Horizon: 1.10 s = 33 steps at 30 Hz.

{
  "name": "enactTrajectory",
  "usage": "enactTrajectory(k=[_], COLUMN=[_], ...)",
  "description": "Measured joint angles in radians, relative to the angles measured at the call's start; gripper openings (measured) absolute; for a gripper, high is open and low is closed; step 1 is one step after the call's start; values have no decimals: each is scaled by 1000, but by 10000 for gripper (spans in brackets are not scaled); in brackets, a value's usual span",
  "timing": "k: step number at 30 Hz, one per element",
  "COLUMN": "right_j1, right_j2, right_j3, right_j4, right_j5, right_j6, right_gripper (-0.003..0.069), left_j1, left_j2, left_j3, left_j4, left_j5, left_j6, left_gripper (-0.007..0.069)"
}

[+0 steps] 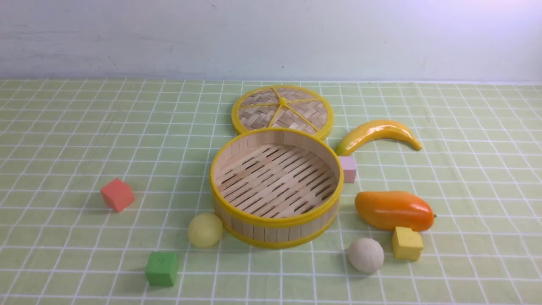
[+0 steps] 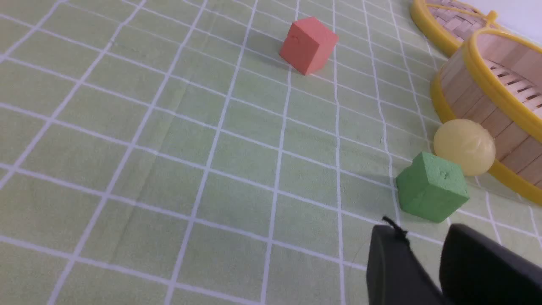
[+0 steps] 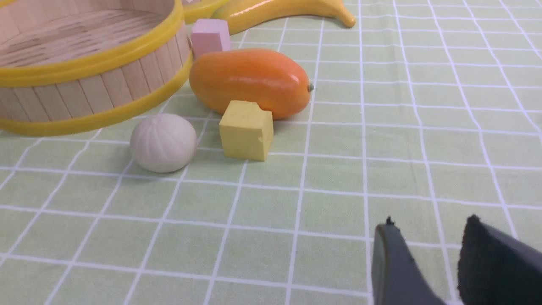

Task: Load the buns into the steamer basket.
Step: Use the left arm to grab a steamed stuffed bun

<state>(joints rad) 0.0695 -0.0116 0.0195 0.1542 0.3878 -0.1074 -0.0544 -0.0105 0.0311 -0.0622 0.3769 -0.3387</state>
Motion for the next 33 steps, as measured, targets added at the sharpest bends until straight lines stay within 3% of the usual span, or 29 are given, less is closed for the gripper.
enactTrajectory(k=[17, 24, 27, 30, 33], right_j1=[0, 0, 0, 0, 0], right_j2=[0, 0, 0, 0, 0], right_j3=[0, 0, 0, 0, 0], right_j4=[0, 0, 0, 0, 0], right_j5=[0, 0, 0, 0, 0], right_j6=[0, 0, 0, 0, 0], right_gripper=[239, 239, 239, 239, 239], left_j1=[0, 0, 0, 0, -10], left_j2=[0, 0, 0, 0, 6], left_j3=[0, 0, 0, -39, -194], left_j4=[-9, -413, -478, -493, -462], left_j5=[-28, -288, -377, -330, -125], left_j6=[-3, -170, -176, -179, -107], left_gripper=[183, 190, 191, 183, 127])
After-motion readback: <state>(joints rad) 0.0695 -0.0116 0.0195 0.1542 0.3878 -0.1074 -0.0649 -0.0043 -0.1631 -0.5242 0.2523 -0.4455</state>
